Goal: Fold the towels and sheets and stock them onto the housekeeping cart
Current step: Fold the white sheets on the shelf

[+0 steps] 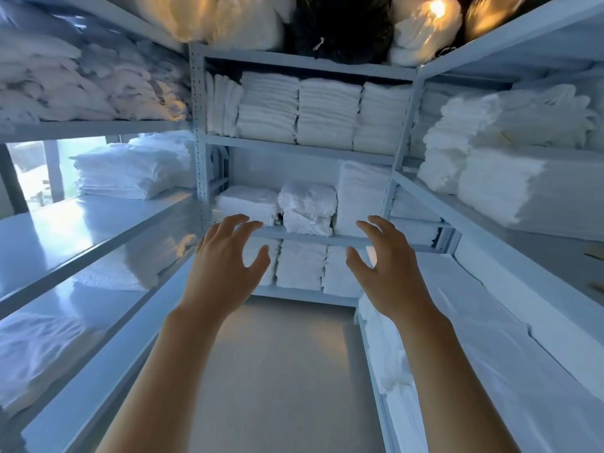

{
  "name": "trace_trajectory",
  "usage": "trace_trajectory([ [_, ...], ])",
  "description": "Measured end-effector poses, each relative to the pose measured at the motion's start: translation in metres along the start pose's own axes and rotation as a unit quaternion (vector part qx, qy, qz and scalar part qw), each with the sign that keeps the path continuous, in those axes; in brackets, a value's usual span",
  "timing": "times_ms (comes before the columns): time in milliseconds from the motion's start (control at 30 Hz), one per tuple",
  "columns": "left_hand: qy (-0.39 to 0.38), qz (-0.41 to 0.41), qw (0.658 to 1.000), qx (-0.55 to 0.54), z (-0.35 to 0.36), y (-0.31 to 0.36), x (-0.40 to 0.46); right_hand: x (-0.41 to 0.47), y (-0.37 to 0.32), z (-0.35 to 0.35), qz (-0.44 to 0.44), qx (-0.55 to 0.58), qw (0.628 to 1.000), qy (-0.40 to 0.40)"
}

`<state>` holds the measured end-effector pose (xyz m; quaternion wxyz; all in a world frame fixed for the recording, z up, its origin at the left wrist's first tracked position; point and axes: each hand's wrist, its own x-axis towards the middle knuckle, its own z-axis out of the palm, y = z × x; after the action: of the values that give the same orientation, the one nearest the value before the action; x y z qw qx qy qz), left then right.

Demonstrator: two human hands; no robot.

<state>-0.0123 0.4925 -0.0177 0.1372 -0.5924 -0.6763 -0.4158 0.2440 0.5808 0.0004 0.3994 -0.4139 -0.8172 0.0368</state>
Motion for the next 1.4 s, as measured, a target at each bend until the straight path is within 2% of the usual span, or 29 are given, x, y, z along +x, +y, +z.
trace_trajectory([
  [167,-0.006,-0.015,0.999,-0.033,0.036,-0.034,0.017,0.026,0.009,0.040,0.024,0.013,1.000,-0.012],
  [333,-0.027,-0.032,0.999,-0.020,0.082,-0.072,0.045,0.059,0.039,0.087,0.047,0.031,0.998,-0.037],
  [700,-0.099,-0.035,0.994,0.014,0.231,-0.131,0.174,0.191,0.159,0.200,0.084,0.048,0.993,-0.060],
  [1067,-0.137,0.005,0.990,-0.030,0.366,-0.119,0.288,0.280,0.266,0.227,0.125,0.023,0.990,-0.058],
  [1400,-0.191,0.094,0.967,-0.138,0.507,-0.079,0.373,0.311,0.376,0.225,0.241,-0.070,0.968,-0.012],
])
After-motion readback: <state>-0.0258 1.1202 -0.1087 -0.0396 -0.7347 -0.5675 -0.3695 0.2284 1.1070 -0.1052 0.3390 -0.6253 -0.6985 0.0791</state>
